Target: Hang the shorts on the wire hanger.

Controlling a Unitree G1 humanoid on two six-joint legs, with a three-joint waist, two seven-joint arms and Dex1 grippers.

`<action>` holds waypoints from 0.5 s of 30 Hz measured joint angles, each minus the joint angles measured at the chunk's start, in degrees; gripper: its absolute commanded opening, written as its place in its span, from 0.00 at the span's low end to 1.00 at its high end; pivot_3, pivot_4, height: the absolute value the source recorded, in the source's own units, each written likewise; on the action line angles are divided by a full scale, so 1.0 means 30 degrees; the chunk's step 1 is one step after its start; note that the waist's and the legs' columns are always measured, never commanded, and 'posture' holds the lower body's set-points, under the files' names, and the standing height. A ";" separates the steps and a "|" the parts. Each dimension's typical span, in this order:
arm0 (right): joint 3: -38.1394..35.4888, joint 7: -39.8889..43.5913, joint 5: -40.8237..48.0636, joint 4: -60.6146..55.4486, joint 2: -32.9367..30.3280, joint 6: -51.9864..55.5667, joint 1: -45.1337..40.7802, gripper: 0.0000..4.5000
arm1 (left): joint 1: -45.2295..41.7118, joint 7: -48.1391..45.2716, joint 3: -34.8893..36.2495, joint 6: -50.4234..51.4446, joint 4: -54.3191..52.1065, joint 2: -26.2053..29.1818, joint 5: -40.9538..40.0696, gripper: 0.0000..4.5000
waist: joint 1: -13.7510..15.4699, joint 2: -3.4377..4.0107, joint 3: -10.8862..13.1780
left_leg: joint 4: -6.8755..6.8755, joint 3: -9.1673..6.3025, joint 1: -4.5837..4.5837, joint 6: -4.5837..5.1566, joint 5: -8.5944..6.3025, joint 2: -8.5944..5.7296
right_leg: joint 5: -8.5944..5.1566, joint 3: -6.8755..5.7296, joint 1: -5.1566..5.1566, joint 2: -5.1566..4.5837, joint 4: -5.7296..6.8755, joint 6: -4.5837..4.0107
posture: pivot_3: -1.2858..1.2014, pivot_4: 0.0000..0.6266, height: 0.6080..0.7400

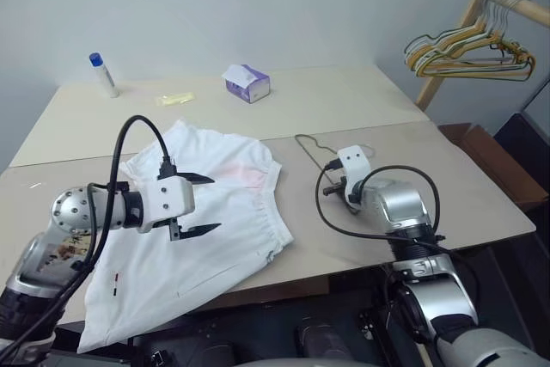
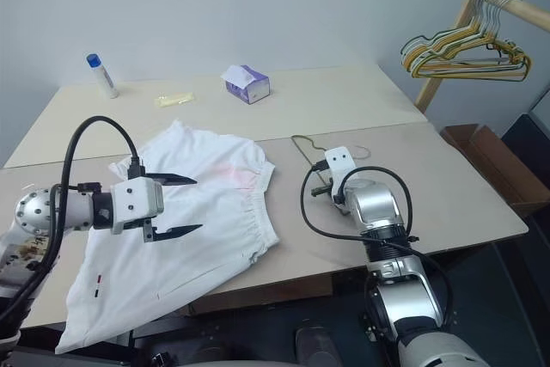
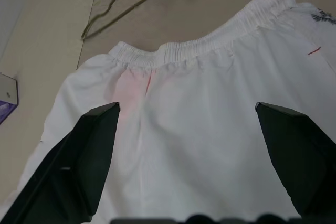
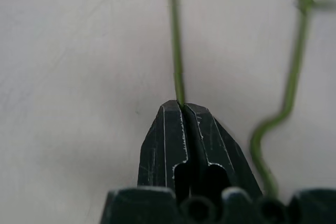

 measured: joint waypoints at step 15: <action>0.0941 -0.0056 -0.0682 -0.8568 -0.0913 -0.4412 0.2664 0.01 | -0.6025 0.9144 0.4259 1.4791 0.2919 -1.0782 -0.9044 1.00 | -0.0111 -0.0010 -0.0008 | 0.0033 -0.0156 -0.0097 0.0001 -0.0005 -0.0028 | 0.0021 0.0015 -0.0072 -0.0037 -0.0004 0.0052 | 0.48 0.00 1.00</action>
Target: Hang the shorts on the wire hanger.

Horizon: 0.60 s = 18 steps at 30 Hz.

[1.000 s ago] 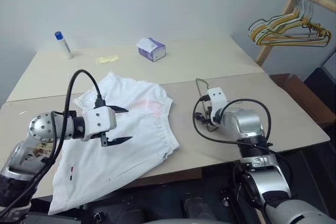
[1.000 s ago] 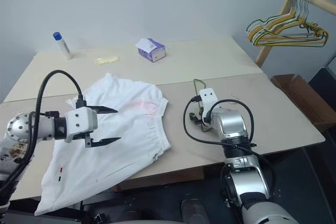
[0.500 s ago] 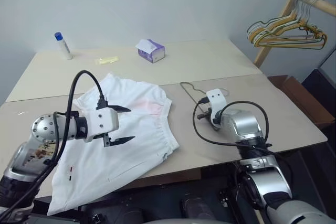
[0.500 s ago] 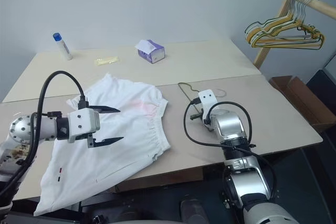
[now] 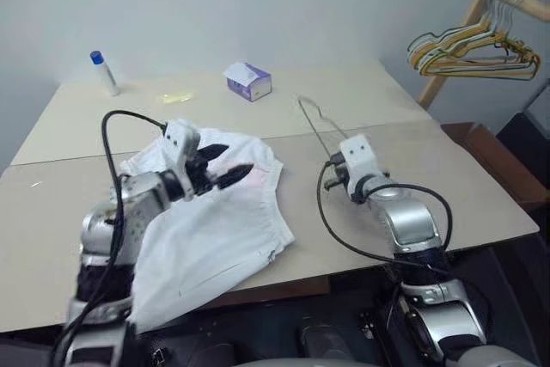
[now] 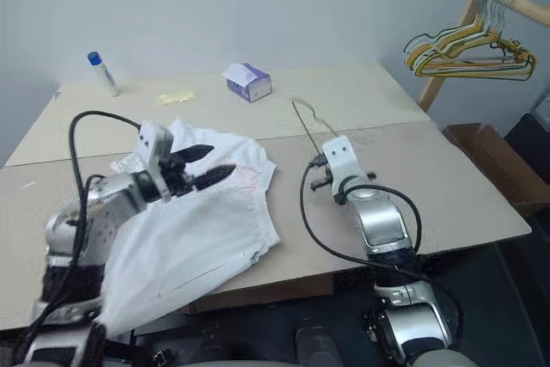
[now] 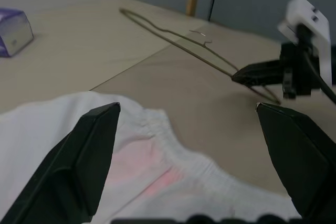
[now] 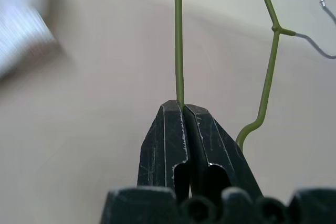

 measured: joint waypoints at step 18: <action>0.3251 0.1068 -0.0293 -0.4317 0.0646 -0.4553 0.1753 0.00 | -0.2509 0.6229 0.4154 0.1900 0.1623 -0.3750 -0.8175 0.96 | 0.0083 -0.0002 -0.0001 | -0.0002 -0.0031 0.0046 -0.0029 0.0004 -0.0096 | 0.0004 0.0000 0.0056 -0.0032 -0.0017 -0.0004 | 0.47 0.00 1.00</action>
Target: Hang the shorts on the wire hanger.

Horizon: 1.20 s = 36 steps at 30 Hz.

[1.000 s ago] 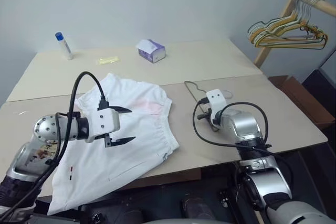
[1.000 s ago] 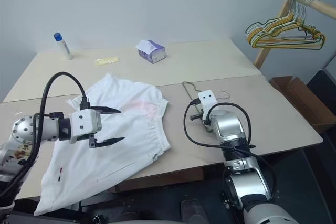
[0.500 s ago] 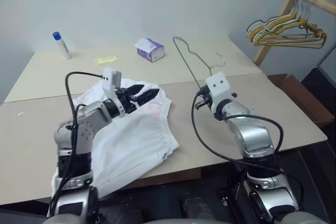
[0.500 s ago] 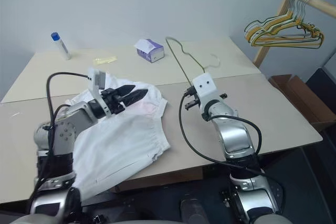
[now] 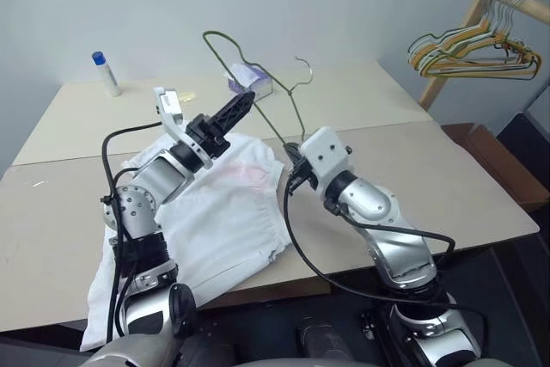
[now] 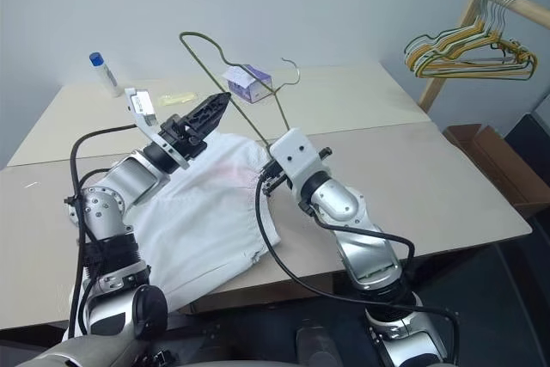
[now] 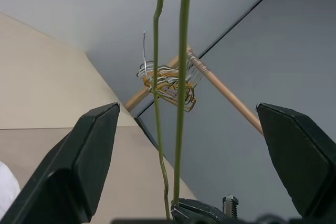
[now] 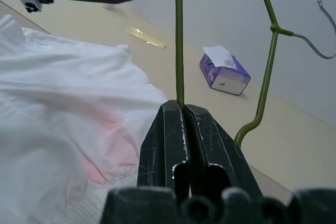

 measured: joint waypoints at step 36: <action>-0.1983 0.4844 0.2243 -0.0722 -0.0934 -0.1352 0.0183 0.78 | -0.0462 -0.4277 -0.2879 -0.3058 0.1111 0.3706 0.2061 0.00 | 0.0013 -0.0002 0.0009 | -0.0002 -0.0019 0.0002 -0.0001 0.0002 -0.0031 | -0.0002 -0.0005 0.0025 -0.0013 -0.0034 0.0008 | 0.48 0.00 1.00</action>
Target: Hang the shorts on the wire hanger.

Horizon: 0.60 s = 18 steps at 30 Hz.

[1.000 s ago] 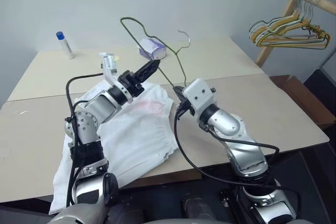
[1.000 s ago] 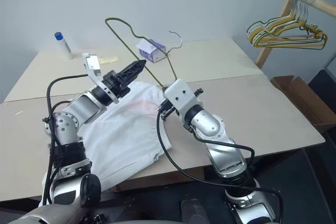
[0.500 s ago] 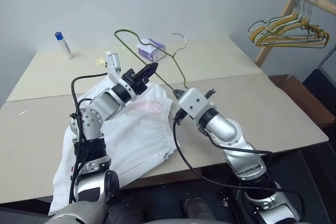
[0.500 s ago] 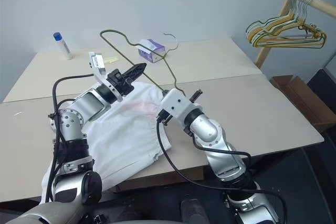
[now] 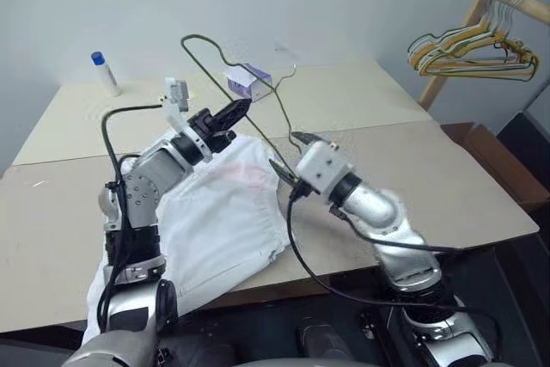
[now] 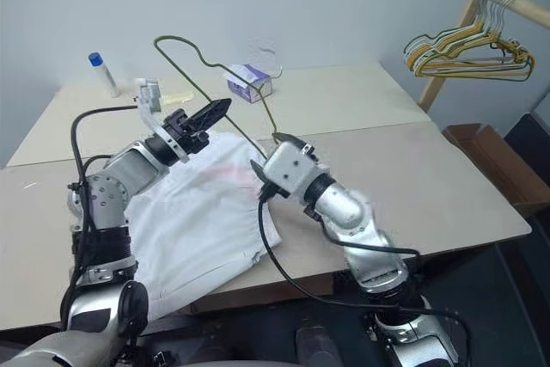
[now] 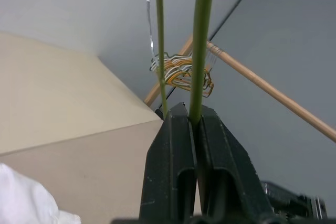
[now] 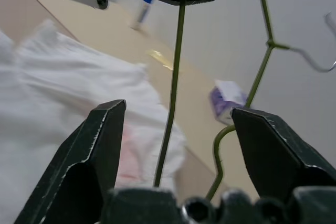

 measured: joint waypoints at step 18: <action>-0.2089 1.0986 1.2589 0.5826 -0.5699 1.0173 -0.3505 0.78 | -0.1134 -1.7059 0.0319 -0.3129 0.3183 0.4969 -0.0672 0.00 | 0.0139 0.0050 0.0043 | -0.0020 0.0131 -0.0008 0.0012 -0.0004 0.0024 | -0.0045 -0.0028 -0.0007 0.0009 -0.0013 0.0033 | 0.49 0.00 1.00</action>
